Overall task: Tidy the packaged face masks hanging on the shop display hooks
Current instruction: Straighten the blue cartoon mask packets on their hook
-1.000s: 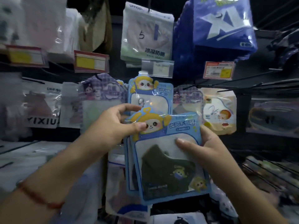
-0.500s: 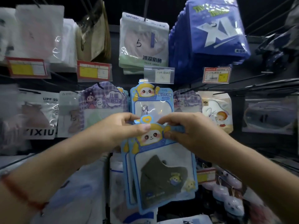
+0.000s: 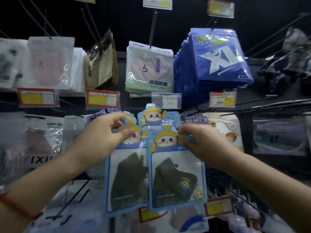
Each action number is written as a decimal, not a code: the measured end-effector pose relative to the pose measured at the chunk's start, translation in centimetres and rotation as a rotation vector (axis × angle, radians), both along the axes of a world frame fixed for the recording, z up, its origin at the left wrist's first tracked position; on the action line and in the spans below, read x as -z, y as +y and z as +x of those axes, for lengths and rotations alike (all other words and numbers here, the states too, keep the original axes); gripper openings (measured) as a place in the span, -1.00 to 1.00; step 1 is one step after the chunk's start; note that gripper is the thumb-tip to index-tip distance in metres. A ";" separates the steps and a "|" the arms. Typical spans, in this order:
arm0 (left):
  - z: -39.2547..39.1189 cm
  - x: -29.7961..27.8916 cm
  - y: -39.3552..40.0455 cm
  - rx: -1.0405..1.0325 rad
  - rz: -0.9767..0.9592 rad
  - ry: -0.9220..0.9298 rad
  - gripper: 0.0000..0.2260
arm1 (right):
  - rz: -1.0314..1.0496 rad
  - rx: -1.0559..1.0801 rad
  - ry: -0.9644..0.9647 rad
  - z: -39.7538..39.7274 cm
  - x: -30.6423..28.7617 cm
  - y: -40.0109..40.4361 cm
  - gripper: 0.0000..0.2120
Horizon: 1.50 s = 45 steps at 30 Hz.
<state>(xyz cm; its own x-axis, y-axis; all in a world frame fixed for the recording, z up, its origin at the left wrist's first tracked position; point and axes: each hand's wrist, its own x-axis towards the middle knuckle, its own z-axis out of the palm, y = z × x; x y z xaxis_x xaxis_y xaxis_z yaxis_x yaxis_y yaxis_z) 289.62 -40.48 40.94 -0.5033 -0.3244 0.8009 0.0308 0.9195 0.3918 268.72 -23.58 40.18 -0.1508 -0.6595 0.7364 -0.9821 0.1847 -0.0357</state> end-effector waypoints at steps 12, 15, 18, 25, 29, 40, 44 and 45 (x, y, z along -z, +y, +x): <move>-4.1 0.1 -1.5 -0.134 -0.632 0.219 -0.79 | -0.011 0.085 0.647 -1.8 -1.7 -2.5 -0.85; -5.4 -0.8 -1.4 -0.129 -0.728 0.291 -0.81 | -0.031 0.099 0.715 -2.1 -2.5 -2.4 -0.82; -6.6 -1.6 -1.8 -0.140 -0.688 0.350 -0.81 | -0.023 0.103 0.752 -2.3 -3.0 -2.3 -0.80; -9.6 -1.1 -1.1 0.016 -0.376 0.401 -0.84 | -0.027 0.113 0.770 -2.9 -3.0 -2.0 -0.78; -10.2 -0.4 -1.3 0.057 -0.193 0.445 -0.80 | -0.023 0.128 0.770 -3.1 -2.7 -1.9 -0.75; -9.7 -0.3 -1.6 -0.030 -0.246 0.418 -0.85 | -0.048 0.114 0.759 -2.7 -3.3 -1.3 -0.83; -10.3 -1.7 -1.3 0.009 -0.367 0.466 -0.92 | -0.030 0.135 0.777 -2.9 -3.1 -1.6 -0.84; -10.5 -2.0 -1.4 0.006 -0.392 0.469 -0.89 | -0.027 0.142 0.780 -3.0 -3.0 -1.7 -0.84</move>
